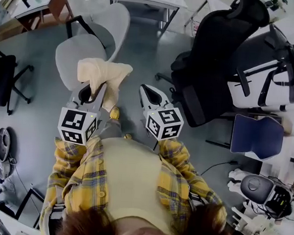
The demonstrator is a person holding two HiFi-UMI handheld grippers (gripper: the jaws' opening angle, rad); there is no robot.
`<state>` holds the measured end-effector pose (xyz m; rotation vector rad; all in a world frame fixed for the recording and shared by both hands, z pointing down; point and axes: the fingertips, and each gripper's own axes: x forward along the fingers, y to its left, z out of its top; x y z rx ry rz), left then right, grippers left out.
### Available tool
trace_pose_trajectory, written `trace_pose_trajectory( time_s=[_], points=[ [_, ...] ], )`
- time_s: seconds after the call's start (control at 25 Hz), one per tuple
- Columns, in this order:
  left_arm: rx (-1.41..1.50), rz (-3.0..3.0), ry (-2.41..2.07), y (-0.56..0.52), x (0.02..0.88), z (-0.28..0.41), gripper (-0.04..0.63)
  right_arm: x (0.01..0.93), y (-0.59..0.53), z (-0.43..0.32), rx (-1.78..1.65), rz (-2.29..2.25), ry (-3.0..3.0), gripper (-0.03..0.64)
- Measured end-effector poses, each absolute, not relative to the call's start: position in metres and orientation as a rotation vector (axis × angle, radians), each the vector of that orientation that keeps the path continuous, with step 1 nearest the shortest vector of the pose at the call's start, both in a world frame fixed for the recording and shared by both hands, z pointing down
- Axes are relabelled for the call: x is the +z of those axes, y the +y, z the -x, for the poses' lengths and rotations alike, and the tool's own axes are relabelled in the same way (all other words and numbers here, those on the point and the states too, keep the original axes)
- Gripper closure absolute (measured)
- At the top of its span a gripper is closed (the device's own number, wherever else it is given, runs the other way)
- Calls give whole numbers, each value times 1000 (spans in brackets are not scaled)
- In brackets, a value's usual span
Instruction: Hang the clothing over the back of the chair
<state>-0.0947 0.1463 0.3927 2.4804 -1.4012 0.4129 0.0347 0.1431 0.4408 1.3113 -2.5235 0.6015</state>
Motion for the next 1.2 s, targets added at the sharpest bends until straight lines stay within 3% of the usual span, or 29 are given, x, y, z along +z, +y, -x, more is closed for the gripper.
trace_pose_trajectory(
  time_s=[1.2],
  points=[
    [485, -2749, -1225, -5, 347, 146, 506, 444, 22, 25, 652, -1365, -2460, 604]
  ],
)
